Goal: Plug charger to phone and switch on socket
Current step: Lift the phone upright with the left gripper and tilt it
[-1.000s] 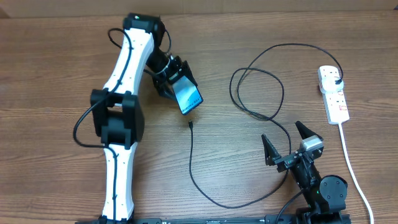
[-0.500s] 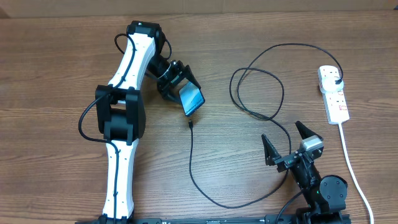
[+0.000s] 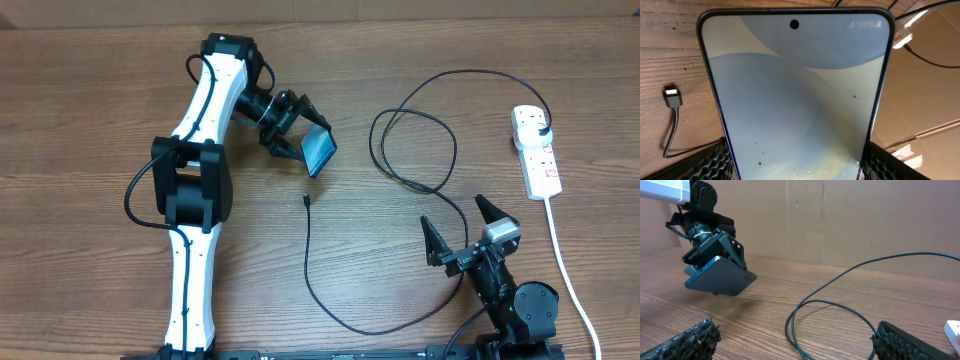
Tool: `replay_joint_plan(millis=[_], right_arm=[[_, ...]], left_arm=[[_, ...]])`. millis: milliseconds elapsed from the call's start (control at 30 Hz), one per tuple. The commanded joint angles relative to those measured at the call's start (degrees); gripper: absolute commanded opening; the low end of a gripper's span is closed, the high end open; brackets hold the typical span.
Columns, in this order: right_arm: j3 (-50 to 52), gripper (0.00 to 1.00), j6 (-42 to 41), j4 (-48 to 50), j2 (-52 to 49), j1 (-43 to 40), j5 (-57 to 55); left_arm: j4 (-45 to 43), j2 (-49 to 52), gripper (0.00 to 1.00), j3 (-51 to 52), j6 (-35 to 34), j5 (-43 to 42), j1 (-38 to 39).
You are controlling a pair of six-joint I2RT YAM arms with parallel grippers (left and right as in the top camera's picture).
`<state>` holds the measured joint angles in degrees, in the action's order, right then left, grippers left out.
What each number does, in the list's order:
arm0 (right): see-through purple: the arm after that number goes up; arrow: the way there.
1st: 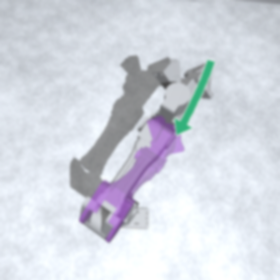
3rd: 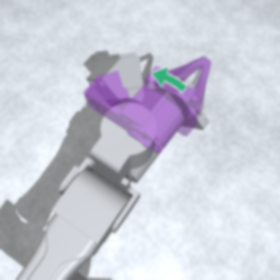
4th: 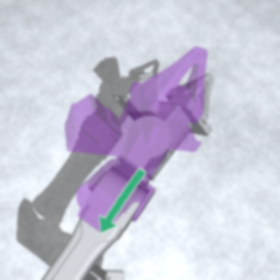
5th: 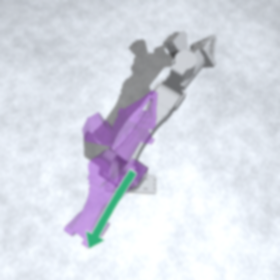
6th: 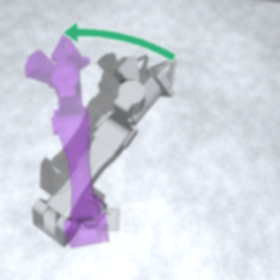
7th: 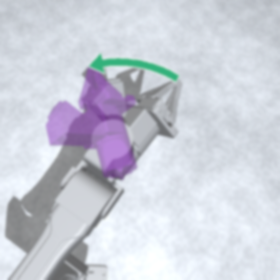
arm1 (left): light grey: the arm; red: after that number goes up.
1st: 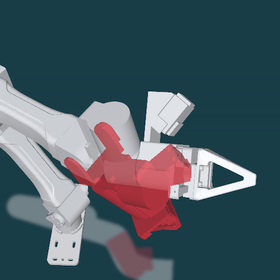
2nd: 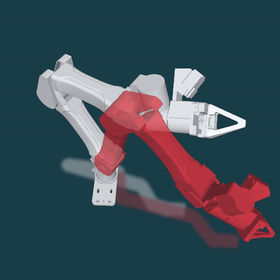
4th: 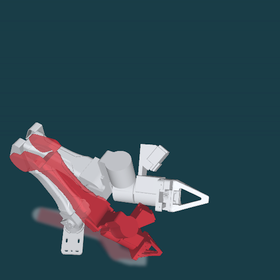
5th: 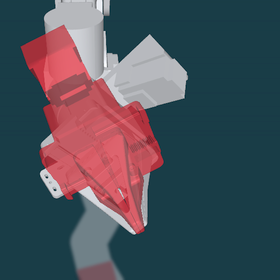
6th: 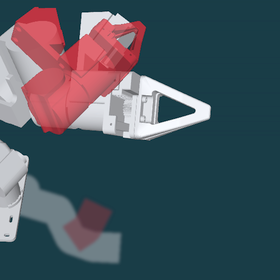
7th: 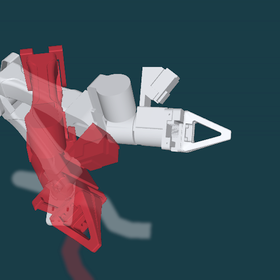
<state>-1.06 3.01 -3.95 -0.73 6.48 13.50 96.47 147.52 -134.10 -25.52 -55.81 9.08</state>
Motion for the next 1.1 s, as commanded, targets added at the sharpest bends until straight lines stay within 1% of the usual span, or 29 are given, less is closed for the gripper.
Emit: replay_joint_plan(millis=[0,500,600,767,967,1033,1067], right_arm=[[0.6,1.0,0.1,0.3,0.6,0.3,-0.4],[0.6,1.0,0.1,0.3,0.6,0.3,-0.4],[0.6,1.0,0.1,0.3,0.6,0.3,-0.4],[0.6,1.0,0.1,0.3,0.6,0.3,-0.4],[0.6,1.0,-0.5,0.5,0.6,0.3,1.4],[0.6,1.0,-5.3,0.7,0.6,0.3,3.3],[0.6,1.0,-10.1,0.7,0.6,0.3,4.3]], left_arm=[[0.4,-0.2,0.04,0.0,-0.3,-3.1,-0.8],[0.4,-0.2,0.04,0.0,-0.2,-1.4,-0.8],[0.4,-0.2,0.04,0.0,-0.2,4.0,-0.9],[0.4,-0.2,0.05,0.0,0.6,17.9,-0.5],[-0.3,-1.9,0.05,-0.2,1.6,28.0,0.2],[-1.5,-3.5,0.04,-0.5,1.6,30.3,0.5],[-2.4,-4.5,0.05,-0.5,1.6,30.9,0.7]])
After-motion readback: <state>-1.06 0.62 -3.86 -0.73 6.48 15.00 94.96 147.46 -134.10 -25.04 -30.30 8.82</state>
